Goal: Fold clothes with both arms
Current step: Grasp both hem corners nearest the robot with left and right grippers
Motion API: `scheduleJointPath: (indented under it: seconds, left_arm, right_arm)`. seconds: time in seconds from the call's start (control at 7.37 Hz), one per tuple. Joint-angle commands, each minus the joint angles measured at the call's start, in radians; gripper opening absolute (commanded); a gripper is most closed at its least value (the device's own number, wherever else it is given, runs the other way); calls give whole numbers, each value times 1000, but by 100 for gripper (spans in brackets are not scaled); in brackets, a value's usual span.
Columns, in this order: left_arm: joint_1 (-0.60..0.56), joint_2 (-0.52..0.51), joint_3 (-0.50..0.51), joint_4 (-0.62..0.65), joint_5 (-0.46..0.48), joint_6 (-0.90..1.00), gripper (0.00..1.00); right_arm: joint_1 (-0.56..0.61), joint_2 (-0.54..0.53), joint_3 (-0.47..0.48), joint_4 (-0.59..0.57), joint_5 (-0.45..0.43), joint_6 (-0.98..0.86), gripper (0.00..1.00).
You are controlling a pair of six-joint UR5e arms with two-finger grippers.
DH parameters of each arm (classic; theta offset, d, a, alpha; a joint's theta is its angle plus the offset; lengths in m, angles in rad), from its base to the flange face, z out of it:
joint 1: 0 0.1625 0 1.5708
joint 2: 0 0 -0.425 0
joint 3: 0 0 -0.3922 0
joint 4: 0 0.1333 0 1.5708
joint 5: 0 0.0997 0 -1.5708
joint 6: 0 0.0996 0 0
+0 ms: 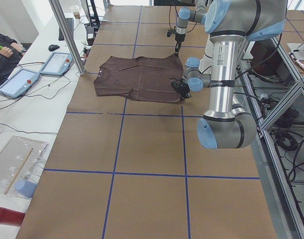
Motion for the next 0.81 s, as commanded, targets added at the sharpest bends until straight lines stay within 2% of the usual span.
scheduleJointPath:
  seconds: [0.0,0.27,0.68]
  left_arm:
    - [8,-4,-72,99,-3,6,0]
    - [55,-21,-86,105,-4,6,0]
    - [172,-25,-222,214,-7,11,0]
  right_arm:
    - [26,-36,43,0,65,-41,0]
    - [26,-128,121,-2,120,-74,0]
    - [-41,-202,198,-3,171,-85,0]
